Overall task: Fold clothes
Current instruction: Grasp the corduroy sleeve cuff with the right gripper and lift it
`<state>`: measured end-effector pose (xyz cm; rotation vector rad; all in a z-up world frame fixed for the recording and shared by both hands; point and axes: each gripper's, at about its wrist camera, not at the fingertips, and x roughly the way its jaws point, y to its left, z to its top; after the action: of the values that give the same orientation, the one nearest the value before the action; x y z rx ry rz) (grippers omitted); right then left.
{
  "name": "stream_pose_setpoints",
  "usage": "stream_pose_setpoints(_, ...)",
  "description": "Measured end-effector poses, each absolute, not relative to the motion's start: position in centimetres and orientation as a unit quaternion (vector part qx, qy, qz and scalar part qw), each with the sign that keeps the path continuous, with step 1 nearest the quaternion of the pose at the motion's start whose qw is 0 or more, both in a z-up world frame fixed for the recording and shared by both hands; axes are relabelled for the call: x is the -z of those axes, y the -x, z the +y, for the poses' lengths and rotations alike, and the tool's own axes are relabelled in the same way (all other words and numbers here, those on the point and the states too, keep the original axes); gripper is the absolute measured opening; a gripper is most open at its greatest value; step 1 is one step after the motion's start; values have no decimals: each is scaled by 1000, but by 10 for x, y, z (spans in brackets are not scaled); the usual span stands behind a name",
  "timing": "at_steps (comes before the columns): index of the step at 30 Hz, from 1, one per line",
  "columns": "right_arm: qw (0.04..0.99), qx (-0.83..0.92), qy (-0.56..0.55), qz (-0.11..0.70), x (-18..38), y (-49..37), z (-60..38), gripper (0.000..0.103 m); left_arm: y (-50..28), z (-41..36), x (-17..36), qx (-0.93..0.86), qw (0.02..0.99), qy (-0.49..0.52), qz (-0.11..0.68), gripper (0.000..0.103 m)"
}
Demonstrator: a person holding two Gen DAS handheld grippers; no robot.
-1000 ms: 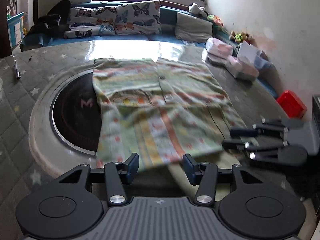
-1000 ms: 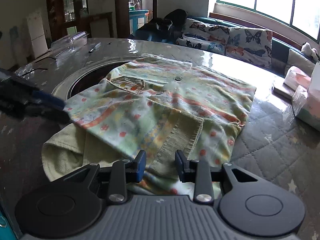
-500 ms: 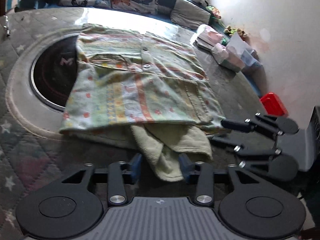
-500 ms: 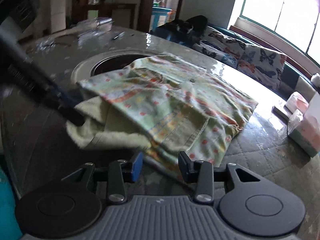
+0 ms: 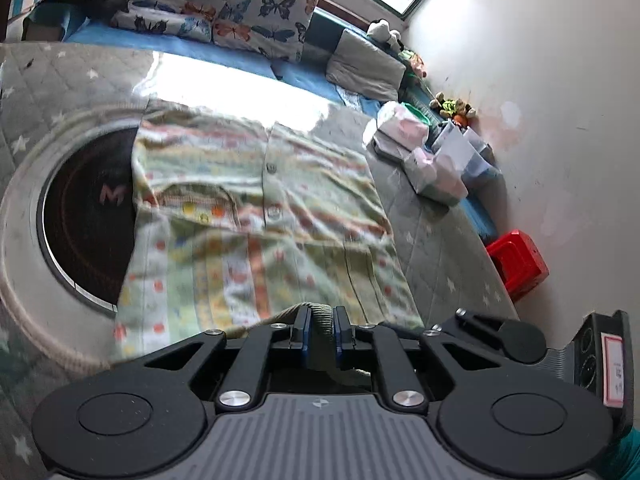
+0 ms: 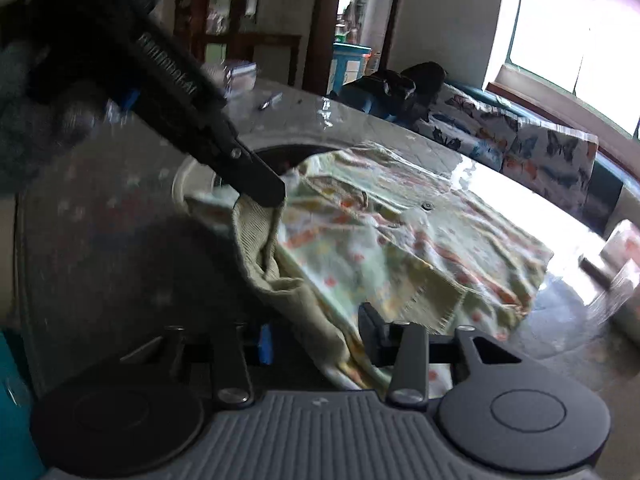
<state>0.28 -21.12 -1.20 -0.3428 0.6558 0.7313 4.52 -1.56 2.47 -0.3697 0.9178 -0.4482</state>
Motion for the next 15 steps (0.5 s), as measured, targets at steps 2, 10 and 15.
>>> stream_pose_setpoints(2, 871, -346, 126, 325, 9, -14, -215, 16, -46, -11, -28, 214, 860, 169, 430, 15)
stream_pose_setpoints(10, 884, -330, 37, 329, -1, -45, -231, 7, -10, 10, -32, 203, 901, 79, 375, 52)
stream_pose_setpoints(15, 885, -327, 19, 330, -1, -54, -232, 6, 6, -2, -16, 189, 919, -45, 343, 59)
